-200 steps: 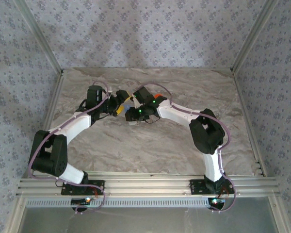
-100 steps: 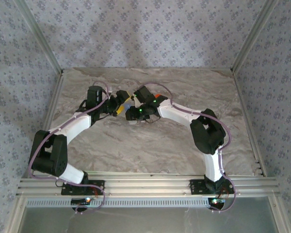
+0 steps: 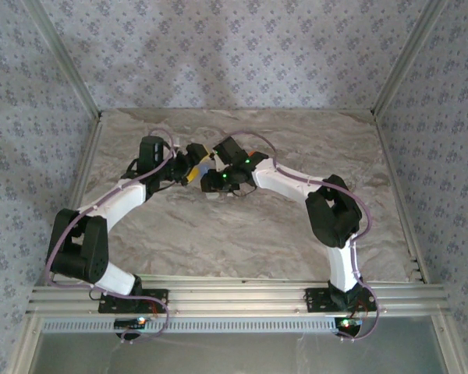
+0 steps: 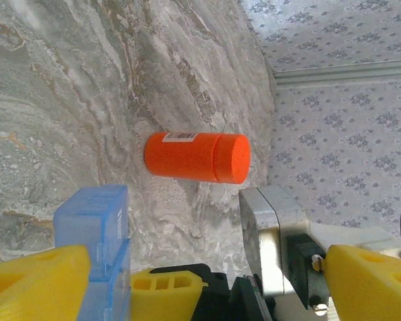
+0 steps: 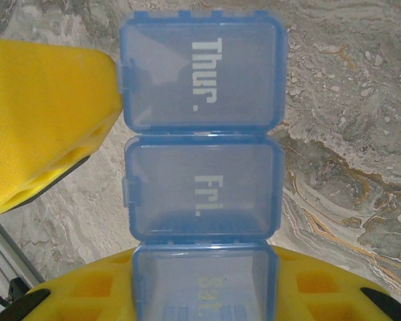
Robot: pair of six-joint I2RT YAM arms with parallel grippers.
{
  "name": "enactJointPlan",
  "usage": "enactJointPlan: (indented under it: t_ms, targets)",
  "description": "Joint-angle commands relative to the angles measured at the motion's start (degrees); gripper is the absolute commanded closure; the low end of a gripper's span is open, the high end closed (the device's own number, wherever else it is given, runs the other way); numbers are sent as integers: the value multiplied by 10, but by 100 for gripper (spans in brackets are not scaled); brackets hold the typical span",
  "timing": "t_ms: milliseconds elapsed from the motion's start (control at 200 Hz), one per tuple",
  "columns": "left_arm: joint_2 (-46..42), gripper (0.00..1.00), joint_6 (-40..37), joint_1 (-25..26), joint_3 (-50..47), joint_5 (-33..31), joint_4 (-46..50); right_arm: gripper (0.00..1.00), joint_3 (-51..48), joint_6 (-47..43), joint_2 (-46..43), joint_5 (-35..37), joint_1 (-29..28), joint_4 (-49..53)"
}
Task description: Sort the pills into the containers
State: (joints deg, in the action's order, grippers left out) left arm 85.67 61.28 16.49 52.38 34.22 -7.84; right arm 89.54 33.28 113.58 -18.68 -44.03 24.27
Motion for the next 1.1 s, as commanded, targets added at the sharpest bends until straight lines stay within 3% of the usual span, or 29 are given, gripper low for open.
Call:
enactJointPlan:
  t_ms: [0, 530, 710, 890, 1095]
  targets:
    - [8, 9, 7, 9, 24, 18, -1, 69, 35, -14, 12, -10, -19, -3]
    - [4, 8, 46, 20, 63, 26, -42, 69, 23, -21, 24, -4, -25, 2]
    - [1, 8, 32, 19, 75, 8, -16, 69, 3, -32, 14, -2, -24, 2]
    - [-14, 7, 15, 9, 51, -4, 0, 69, -30, -37, -21, 0, -13, 4]
    - [-23, 7, 0, 4, 45, 26, 14, 69, -101, -43, -105, -33, 20, -46]
